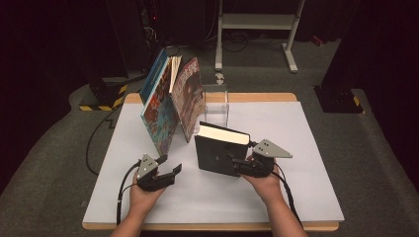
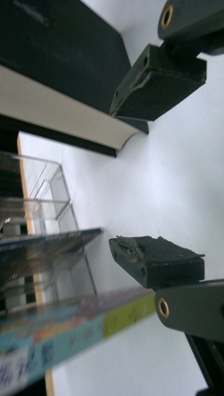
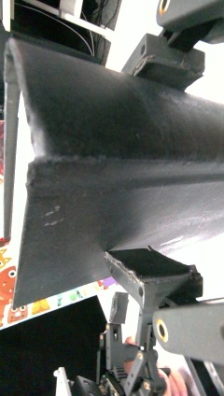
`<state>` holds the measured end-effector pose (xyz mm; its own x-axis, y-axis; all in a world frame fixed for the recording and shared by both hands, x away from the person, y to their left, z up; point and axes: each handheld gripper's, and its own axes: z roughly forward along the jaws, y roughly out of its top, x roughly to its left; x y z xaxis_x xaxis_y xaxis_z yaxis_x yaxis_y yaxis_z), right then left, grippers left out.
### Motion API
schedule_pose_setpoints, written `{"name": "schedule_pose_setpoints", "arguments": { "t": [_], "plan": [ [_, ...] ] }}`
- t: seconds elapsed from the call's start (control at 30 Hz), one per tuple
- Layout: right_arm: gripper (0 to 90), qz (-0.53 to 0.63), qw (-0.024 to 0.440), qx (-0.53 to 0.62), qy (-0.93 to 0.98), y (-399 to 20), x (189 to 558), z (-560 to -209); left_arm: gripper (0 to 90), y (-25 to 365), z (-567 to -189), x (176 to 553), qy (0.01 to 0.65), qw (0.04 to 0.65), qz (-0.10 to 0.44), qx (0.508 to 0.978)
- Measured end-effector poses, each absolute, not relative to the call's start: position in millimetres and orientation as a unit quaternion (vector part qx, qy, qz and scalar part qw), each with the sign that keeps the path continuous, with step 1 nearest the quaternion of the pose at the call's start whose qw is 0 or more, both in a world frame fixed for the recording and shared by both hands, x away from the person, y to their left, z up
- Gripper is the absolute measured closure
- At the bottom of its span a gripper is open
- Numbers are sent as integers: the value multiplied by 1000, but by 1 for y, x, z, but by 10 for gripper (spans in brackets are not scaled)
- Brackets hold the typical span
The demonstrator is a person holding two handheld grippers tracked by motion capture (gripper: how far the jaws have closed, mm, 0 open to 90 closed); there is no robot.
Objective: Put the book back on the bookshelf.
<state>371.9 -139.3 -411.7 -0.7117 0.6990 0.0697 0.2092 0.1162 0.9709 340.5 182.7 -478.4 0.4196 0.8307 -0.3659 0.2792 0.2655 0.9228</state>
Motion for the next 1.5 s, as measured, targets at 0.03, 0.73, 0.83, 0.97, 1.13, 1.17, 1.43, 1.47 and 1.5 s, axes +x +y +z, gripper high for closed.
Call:
{"name": "schedule_pose_setpoints", "arguments": {
  "t": [0.03, 0.73, 0.83, 0.97, 1.13, 1.17, 1.43, 1.47, 1.5],
  "plan": [
    [246, 584, 210, 315, 718, -140, 371, -412, 313, 183, -478, 340, 492, 628, 222, 560],
    [472, 600, 217, 279, 718, -142, 349, -417, 310, 177, -484, 342, 497, 621, 221, 565],
    [485, 600, 217, 276, 719, -140, 346, -417, 307, 176, -484, 342, 496, 621, 221, 565],
    [499, 599, 218, 276, 719, -138, 343, -417, 308, 177, -483, 342, 497, 621, 221, 564],
    [515, 595, 223, 283, 719, -135, 338, -416, 308, 179, -483, 342, 499, 621, 220, 563],
    [517, 593, 225, 285, 718, -134, 337, -416, 308, 179, -483, 342, 499, 620, 220, 564],
    [506, 585, 228, 294, 720, -130, 332, -414, 308, 180, -483, 342, 498, 620, 220, 565],
    [501, 585, 227, 294, 721, -130, 332, -414, 308, 180, -483, 342, 499, 620, 220, 565],
    [496, 583, 227, 294, 722, -129, 333, -413, 308, 180, -483, 342, 499, 620, 219, 565]
  ]
}}
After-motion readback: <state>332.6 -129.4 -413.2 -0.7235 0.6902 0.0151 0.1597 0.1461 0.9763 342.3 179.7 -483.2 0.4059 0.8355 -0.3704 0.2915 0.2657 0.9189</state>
